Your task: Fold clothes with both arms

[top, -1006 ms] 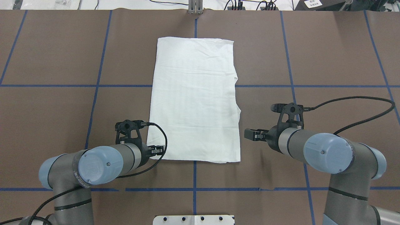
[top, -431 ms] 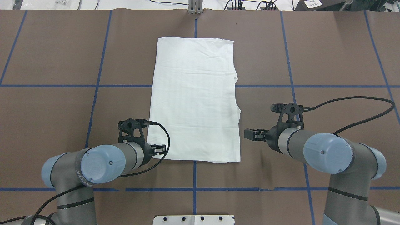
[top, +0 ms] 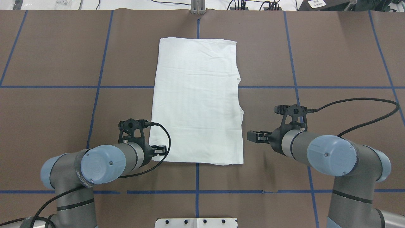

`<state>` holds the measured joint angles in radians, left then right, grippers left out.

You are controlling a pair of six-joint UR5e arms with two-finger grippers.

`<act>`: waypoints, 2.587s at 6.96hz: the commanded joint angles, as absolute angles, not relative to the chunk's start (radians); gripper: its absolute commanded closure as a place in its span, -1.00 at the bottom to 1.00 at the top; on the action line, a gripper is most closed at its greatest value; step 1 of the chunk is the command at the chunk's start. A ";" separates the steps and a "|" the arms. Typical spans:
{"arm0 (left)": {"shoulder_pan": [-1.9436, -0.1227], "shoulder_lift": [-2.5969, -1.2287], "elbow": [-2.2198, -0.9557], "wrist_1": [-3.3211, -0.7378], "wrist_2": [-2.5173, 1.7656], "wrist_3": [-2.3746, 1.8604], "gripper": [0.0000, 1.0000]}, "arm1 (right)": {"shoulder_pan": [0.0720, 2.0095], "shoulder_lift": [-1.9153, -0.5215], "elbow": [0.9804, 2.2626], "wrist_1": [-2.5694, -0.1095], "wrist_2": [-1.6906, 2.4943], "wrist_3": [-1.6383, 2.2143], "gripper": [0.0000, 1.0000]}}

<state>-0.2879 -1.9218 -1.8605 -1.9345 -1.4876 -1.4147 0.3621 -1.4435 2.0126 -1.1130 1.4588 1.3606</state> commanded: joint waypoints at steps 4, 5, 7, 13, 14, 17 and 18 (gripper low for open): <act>-0.288 -1.919 -1.829 -1.937 -1.491 -1.402 -0.03 | 0.360 -1.443 2.013 -1.112 1.459 1.361 -1.00; -0.288 -1.921 -1.832 -1.937 -1.491 -1.404 0.01 | 0.360 -1.443 2.013 -1.112 1.459 1.361 -1.00; -0.287 -1.924 -1.829 -1.937 -1.493 -1.404 0.18 | 0.360 -1.442 2.013 -1.114 1.459 1.361 -1.00; -0.285 -1.922 -1.839 -1.933 -1.494 -1.404 1.00 | 0.293 -1.396 2.016 -1.231 1.385 1.554 -0.92; -0.287 -1.925 -1.841 -1.933 -1.493 -1.404 1.00 | 0.258 -1.244 2.008 -1.449 1.382 1.727 -0.91; -0.285 -1.928 -1.842 -1.934 -1.493 -1.404 1.00 | 0.190 -1.112 1.913 -1.572 1.364 2.036 -0.91; -0.285 -1.930 -1.844 -1.934 -1.491 -1.404 1.00 | 0.192 -1.112 1.910 -1.572 1.361 2.055 -0.91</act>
